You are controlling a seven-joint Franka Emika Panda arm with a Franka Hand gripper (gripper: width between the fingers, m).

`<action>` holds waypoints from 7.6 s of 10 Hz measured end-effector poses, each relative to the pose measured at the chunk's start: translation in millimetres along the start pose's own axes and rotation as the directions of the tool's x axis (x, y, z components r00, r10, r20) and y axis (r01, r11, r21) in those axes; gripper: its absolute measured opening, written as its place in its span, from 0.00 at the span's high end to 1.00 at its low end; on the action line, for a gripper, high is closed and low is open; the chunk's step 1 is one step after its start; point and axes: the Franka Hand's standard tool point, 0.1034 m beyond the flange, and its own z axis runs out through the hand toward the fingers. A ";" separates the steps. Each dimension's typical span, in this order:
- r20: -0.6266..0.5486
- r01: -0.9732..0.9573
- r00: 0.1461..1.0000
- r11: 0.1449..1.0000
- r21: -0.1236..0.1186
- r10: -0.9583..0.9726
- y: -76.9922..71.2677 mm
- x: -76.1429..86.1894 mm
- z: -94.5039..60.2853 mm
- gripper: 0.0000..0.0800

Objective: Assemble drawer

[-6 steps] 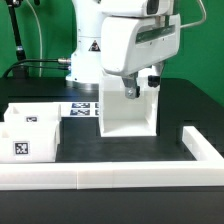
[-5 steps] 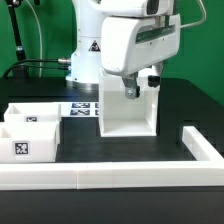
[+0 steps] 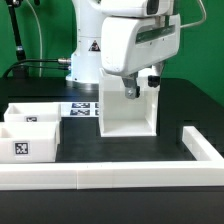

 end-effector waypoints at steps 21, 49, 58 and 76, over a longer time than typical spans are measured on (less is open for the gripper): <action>-0.035 -0.843 0.537 0.537 -0.018 0.843 -121.1 -41.7 -7.9 0.19; -0.073 -0.781 0.621 0.624 0.016 0.780 -88.5 2.2 16.2 0.95; -0.096 -0.926 0.356 0.365 0.096 0.929 -61.7 25.4 14.4 0.95; 0.134 -0.685 -0.663 -0.669 0.289 0.737 -18.0 46.4 4.3 0.94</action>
Offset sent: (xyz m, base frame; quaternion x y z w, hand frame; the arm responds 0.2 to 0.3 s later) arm -0.0510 0.0124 0.0348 -0.0548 -0.0076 0.1486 0.9873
